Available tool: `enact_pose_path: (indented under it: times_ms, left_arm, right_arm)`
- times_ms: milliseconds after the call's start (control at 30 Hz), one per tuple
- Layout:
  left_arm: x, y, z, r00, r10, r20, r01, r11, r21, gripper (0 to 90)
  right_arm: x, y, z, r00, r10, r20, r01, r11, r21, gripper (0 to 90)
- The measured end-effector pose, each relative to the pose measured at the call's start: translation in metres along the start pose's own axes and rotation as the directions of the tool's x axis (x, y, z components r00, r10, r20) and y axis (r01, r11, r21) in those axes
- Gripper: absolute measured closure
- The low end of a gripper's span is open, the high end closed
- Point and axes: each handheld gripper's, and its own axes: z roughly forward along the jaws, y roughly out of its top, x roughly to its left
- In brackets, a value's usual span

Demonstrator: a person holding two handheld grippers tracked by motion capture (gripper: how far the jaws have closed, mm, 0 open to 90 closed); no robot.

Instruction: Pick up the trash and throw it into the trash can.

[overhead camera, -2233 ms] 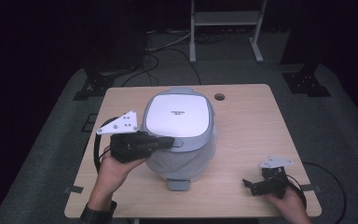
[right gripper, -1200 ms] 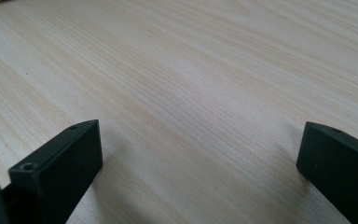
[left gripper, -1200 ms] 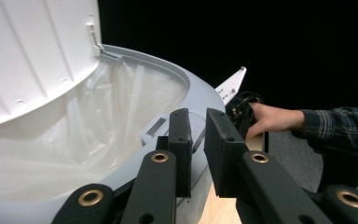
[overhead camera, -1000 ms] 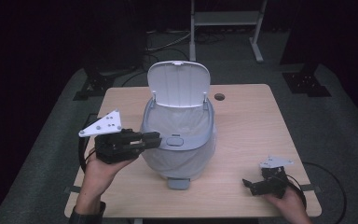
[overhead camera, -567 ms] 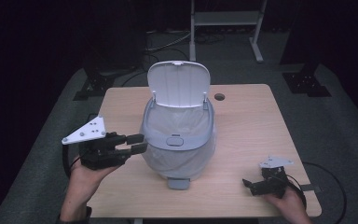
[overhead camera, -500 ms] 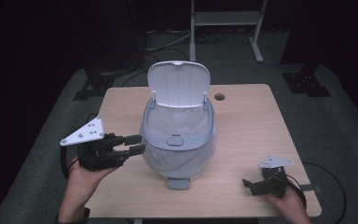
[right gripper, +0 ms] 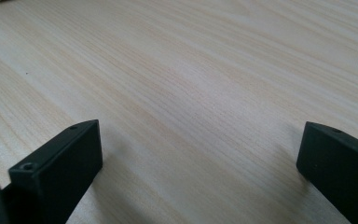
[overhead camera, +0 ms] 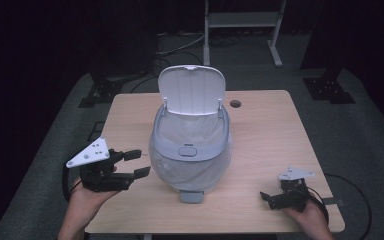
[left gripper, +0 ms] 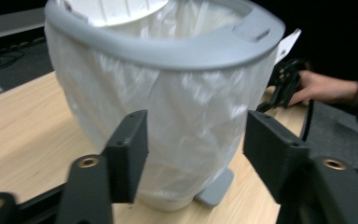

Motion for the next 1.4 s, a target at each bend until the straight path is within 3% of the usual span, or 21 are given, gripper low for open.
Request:
enact_pose_path:
  times_ms: [333, 633, 833, 1133, 1400]
  left_arm:
    - [0.002, -0.029, 0.006, 0.998, -0.003, -0.063, 0.005, 0.9994, 0.035, 19.7]
    - [0.006, -0.054, 0.018, 0.9934, -0.003, -0.114, 0.011, 0.9974, 0.071, 10.2]
    - [0.011, -0.072, 0.025, 0.9921, -0.009, -0.125, 0.021, 0.9954, 0.094, 5.9]
    - [0.016, -0.097, 0.036, 0.9877, -0.011, -0.156, 0.035, 0.9876, 0.153, 0.0]
    - [0.019, -0.114, 0.047, 0.983, 0.006, -0.183, 0.033, 0.9771, 0.21, 0.0]
  right_arm:
    - [0.0, 0.0, 0.0, 1.0, 0.001, 0.001, -0.001, 1.0, -0.001, 0.0]
    - [0.0, 0.0, 0.0, 1.0, 0.001, 0.001, -0.001, 1.0, -0.001, 0.0]
    - [0.0, 0.0, 0.0, 1.0, 0.0, 0.001, 0.0, 1.0, -0.001, 0.0]
    - [0.0, 0.0, 0.0, 1.0, 0.001, 0.001, -0.001, 1.0, -0.001, 0.0]
    - [0.0, 0.0, 0.0, 1.0, 0.0, 0.001, 0.0, 1.0, -0.001, 0.0]
